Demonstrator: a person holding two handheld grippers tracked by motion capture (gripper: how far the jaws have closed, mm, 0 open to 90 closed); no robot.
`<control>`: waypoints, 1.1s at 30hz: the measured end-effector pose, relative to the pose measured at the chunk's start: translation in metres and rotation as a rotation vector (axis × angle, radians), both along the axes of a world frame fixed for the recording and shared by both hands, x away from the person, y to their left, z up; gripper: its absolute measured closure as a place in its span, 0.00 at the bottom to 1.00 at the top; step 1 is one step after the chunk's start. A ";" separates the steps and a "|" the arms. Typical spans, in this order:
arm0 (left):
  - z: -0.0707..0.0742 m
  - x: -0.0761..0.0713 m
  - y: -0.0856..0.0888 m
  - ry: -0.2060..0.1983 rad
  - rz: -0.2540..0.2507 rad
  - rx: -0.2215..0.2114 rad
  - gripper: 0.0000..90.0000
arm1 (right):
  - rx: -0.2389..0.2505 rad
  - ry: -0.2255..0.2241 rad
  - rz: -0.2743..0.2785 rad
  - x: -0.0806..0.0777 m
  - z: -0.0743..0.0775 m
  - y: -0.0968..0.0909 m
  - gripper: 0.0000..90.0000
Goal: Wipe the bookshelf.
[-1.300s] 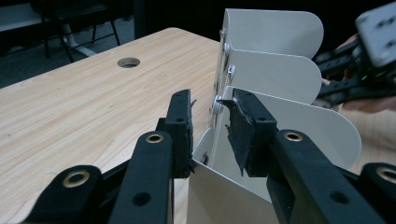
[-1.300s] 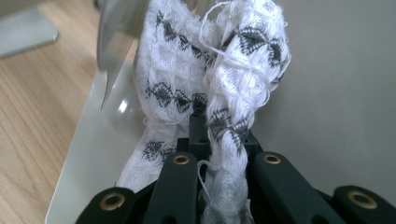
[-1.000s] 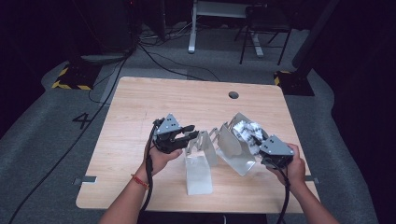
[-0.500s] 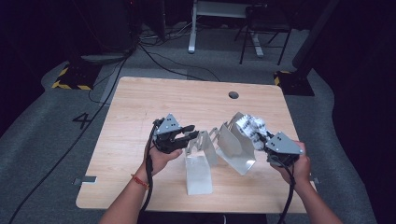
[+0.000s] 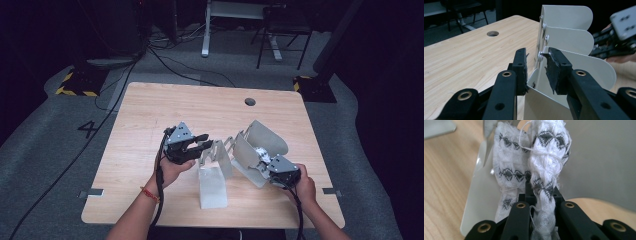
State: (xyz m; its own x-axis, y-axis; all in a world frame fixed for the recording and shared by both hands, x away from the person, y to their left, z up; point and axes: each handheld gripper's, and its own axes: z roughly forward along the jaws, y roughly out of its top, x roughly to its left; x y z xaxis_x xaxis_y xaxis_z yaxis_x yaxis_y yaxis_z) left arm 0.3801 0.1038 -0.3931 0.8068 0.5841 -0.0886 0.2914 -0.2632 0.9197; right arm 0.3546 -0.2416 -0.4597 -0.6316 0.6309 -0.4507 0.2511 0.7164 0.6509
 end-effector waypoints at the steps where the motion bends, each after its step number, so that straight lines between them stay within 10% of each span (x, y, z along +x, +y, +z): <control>1: 0.000 0.000 0.000 0.000 0.000 -0.001 0.78 | -0.006 0.022 0.004 0.001 -0.005 0.001 0.93; 6: 0.000 0.000 0.000 0.002 -0.003 -0.008 0.78 | -0.008 0.113 0.033 0.006 -0.025 0.006 0.93; 19: -0.001 0.000 0.000 0.002 -0.001 -0.009 0.78 | 0.059 0.107 0.085 0.014 -0.024 0.037 0.92; 33: -0.001 0.000 0.001 0.002 -0.004 -0.010 0.78 | 0.037 0.184 0.086 -0.003 -0.025 -0.001 0.92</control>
State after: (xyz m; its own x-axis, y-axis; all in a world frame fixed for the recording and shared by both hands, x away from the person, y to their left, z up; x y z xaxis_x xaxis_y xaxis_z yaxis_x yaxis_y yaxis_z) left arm 0.3804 0.1047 -0.3939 0.8088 0.5802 -0.0964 0.2926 -0.2549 0.9216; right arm 0.3517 -0.2424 -0.4846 -0.7536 0.5848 -0.3001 0.3072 0.7170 0.6257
